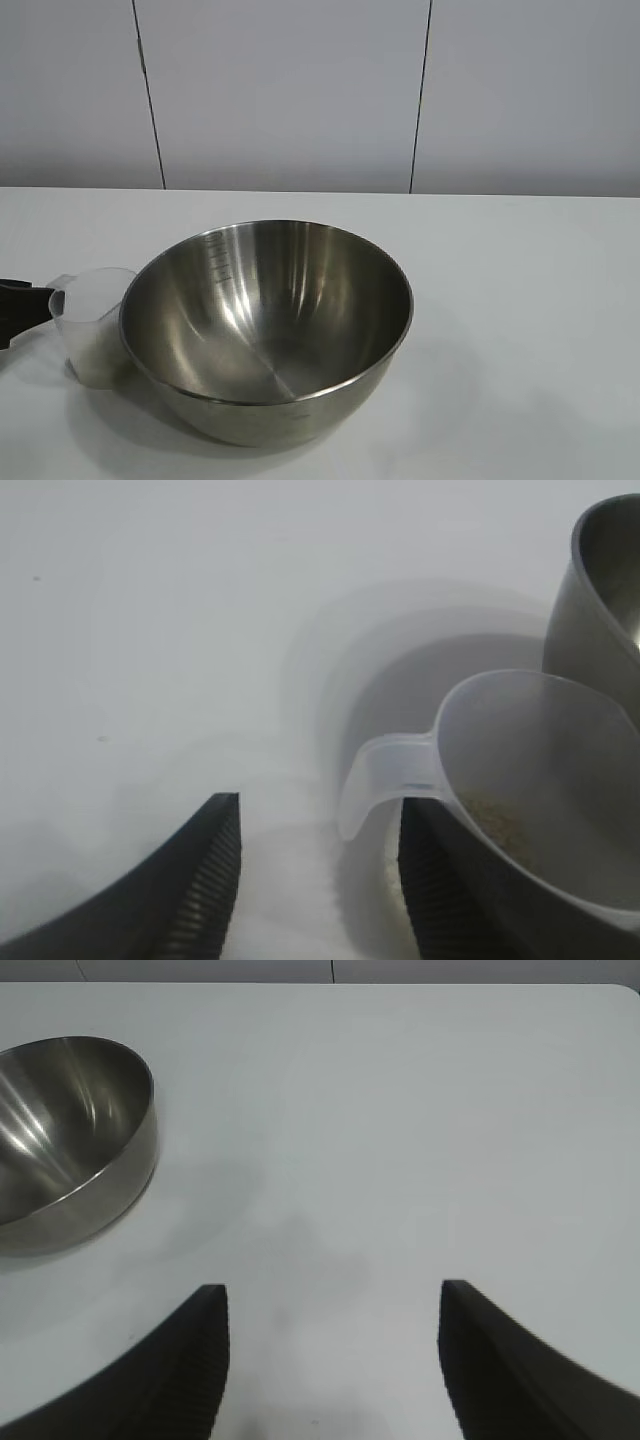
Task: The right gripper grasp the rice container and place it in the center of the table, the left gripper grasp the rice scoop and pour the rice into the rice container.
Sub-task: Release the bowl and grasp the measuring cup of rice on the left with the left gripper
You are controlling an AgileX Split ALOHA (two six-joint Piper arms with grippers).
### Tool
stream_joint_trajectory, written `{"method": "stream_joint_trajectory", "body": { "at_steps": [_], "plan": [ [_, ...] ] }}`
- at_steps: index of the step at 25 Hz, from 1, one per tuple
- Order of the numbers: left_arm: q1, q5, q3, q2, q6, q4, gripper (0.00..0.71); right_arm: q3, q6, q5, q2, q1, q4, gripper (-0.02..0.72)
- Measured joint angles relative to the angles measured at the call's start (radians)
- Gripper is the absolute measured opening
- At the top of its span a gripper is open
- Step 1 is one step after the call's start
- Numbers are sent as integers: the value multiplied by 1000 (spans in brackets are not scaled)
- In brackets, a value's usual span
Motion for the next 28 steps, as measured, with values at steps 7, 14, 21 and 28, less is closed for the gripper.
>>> {"method": "stream_joint_trajectory", "body": {
  "at_steps": [7, 14, 21, 28],
  "plan": [
    [0, 0, -5, 0, 0, 7, 360, 0, 0, 0, 0, 0, 0, 419],
    [0, 48, -10, 0, -9, 23, 360, 0, 0, 0, 0, 0, 0, 419],
    [0, 52, -29, 0, -21, 33, 360, 0, 0, 0, 0, 0, 0, 419],
    [0, 81, -40, 0, -23, 36, 360, 0, 0, -1, 0, 0, 0, 419]
  ]
}}
